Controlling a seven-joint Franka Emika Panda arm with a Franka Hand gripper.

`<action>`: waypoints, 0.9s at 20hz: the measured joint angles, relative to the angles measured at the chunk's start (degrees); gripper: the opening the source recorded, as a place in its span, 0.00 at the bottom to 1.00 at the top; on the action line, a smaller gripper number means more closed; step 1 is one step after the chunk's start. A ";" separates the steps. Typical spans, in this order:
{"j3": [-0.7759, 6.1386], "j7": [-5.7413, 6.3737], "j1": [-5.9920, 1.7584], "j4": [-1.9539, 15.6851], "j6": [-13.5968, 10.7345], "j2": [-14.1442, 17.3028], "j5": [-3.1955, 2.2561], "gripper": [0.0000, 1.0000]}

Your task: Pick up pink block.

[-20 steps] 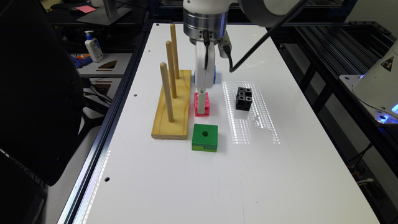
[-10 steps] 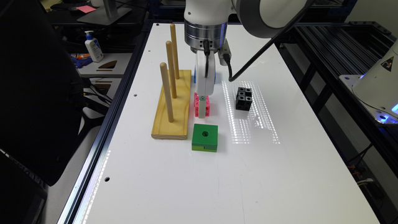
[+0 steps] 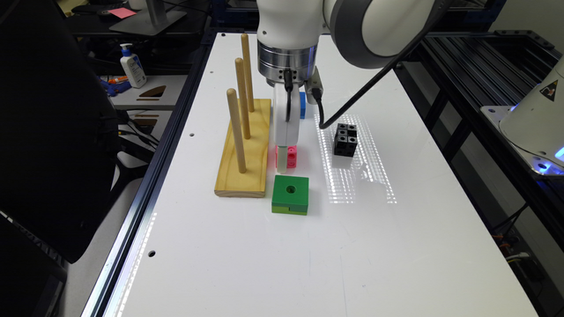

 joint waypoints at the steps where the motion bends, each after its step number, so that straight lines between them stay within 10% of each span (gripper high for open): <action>1: 0.00 0.00 0.00 0.00 0.00 0.00 0.00 0.00; 18: -0.12 0.01 -0.10 -0.02 -1.44 -1.85 0.00 0.00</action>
